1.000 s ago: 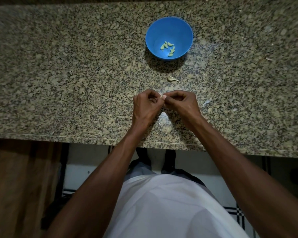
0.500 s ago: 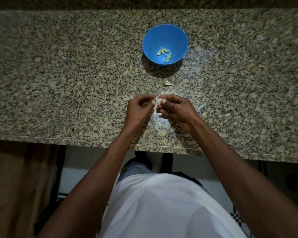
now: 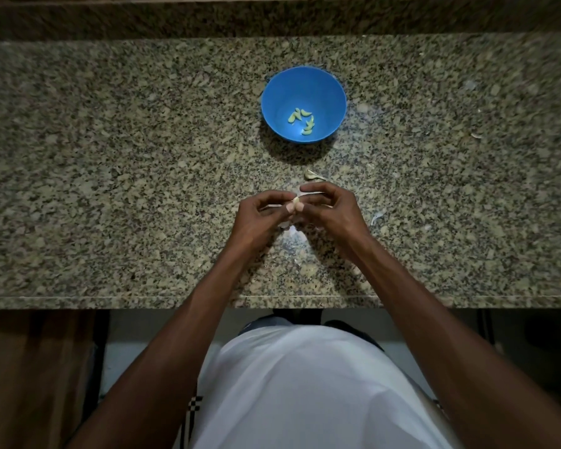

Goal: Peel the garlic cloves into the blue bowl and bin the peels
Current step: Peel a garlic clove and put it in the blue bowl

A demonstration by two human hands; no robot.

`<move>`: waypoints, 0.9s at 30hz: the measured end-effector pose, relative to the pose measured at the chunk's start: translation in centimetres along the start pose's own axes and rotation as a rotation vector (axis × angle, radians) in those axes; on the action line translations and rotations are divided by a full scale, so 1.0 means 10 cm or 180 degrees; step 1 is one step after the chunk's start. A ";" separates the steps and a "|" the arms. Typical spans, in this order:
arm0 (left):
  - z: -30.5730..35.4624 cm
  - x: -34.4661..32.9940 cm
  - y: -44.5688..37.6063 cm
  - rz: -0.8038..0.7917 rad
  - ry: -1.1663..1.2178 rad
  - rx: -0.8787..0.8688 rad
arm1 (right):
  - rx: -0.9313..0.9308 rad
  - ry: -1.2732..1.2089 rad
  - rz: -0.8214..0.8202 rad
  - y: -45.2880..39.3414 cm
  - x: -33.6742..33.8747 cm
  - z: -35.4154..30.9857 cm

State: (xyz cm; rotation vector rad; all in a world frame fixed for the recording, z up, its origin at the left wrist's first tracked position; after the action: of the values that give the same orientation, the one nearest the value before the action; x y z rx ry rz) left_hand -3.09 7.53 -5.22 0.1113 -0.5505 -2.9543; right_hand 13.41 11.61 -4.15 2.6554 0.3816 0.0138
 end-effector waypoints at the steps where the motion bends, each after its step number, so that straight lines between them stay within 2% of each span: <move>1: 0.00 0.00 -0.01 -0.0086 0.0025 0.0057 | 0.0033 0.0080 -0.0004 -0.01 0.01 -0.01; 5: -0.02 0.04 -0.07 -0.0293 0.0069 0.0190 | 0.0034 0.0372 -0.0252 -0.02 -0.03 -0.01; 12: -0.04 0.16 -0.17 -0.0684 -0.0087 0.0319 | 0.0242 0.0993 -0.0361 -0.04 -0.02 -0.05; 17: -0.01 0.17 -0.18 -0.0755 -0.0189 0.0248 | 0.0336 0.1302 -0.0482 -0.07 -0.03 -0.10; 23: 0.00 0.11 -0.12 -0.0735 -0.0560 0.0158 | 0.0313 0.1292 -0.0634 -0.06 0.01 -0.10; 27: -0.02 0.06 -0.11 -0.0925 -0.0773 0.0162 | 0.0244 0.1218 -0.0733 -0.04 0.04 -0.06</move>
State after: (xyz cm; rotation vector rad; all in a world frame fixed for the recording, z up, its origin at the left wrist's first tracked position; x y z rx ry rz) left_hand -3.81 8.40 -5.88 -0.1811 -0.6942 -3.2612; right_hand 13.64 12.34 -3.78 2.6615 0.8241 0.4473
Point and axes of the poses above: each hand's wrist, its own y-axis away from the middle knuckle, its own x-axis out of the back of the hand, z = x × y, the point moved 5 cm from there along -y, towards the middle knuckle, and after that the axes turned 2 degrees about -z, right-handed, at the moved point
